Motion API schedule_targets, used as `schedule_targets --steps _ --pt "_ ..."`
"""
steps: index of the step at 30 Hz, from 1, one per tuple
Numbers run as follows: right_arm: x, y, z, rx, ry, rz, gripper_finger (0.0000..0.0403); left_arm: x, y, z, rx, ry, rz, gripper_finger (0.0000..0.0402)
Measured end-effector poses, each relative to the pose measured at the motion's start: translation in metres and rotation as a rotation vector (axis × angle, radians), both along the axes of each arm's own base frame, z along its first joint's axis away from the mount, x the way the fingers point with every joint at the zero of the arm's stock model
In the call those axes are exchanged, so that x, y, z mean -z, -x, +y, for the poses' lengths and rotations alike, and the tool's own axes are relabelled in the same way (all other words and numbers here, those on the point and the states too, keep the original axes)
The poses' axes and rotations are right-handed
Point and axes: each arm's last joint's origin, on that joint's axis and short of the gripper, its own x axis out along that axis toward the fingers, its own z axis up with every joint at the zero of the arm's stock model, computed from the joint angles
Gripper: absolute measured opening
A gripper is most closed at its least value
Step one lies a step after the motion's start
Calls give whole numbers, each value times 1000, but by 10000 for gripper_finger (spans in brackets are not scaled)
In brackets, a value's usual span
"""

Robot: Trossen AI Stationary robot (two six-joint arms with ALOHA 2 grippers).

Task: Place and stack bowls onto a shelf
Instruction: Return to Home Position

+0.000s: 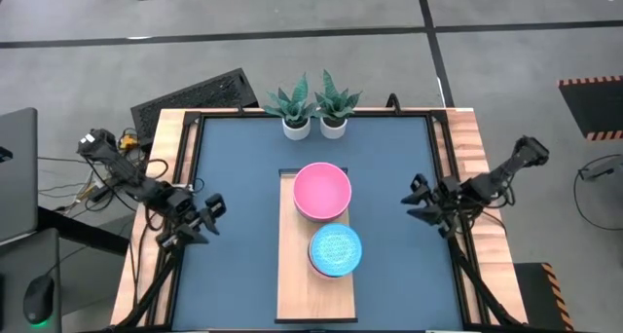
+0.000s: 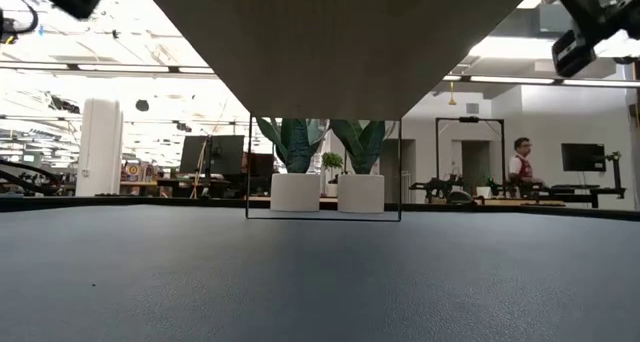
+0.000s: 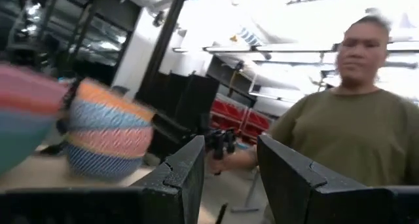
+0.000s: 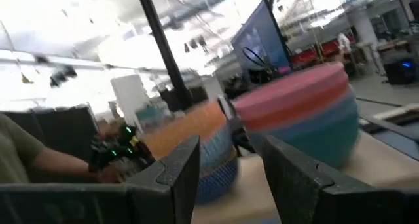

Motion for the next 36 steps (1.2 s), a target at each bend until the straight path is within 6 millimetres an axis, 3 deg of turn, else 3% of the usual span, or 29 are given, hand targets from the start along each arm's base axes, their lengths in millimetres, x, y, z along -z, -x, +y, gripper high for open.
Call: schedule_targets --steps 8,12,19,26,36 --pt "3 -1 1 34 106 16 189 12 -2 -2 19 -17 93 128" --pt "8 -2 1 32 114 67 189 3 6 0 149 58 23 128" --pt "7 -2 1 35 108 61 189 -6 18 10 94 12 -34 128" --pt "16 -4 2 34 166 138 189 16 19 16 -60 -94 134 128" --pt "43 -6 -2 145 255 399 189 48 14 11 -30 -222 386 128"
